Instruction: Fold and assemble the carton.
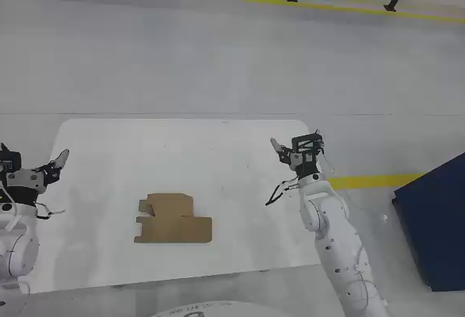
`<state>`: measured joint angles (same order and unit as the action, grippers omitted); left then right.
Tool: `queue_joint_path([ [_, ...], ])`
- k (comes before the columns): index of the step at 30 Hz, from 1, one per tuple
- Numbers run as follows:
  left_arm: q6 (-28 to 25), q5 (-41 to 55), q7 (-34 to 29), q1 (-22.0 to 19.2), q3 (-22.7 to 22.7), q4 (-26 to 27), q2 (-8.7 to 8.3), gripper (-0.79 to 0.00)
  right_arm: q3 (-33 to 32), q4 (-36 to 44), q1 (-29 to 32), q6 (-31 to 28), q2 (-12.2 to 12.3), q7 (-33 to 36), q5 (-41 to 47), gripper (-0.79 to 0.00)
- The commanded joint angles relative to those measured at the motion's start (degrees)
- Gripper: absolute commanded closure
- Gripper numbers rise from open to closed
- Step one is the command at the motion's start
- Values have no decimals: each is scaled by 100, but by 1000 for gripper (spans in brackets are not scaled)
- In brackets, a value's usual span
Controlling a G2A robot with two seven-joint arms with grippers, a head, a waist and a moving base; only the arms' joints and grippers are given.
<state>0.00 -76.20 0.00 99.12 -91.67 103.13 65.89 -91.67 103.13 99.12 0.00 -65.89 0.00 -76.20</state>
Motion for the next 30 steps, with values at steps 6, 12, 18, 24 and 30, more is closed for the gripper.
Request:
queue_joint_path([
  [6,0,0,0,0,0,0,0,-784,0,0,0,0,0,0,0,-785],
  [12,0,0,0,0,0,0,0,-785,289,114,3,-287,-2,12,-381,-785],
  [18,0,0,0,0,0,0,0,-785,849,127,-77,-659,-26,190,-762,-785],
  [24,0,0,0,0,0,0,0,-785,849,127,-77,-659,-26,190,-762,-785],
  [30,0,0,0,0,0,0,0,-785,1407,69,-341,-1389,-7,818,-1657,-785],
])
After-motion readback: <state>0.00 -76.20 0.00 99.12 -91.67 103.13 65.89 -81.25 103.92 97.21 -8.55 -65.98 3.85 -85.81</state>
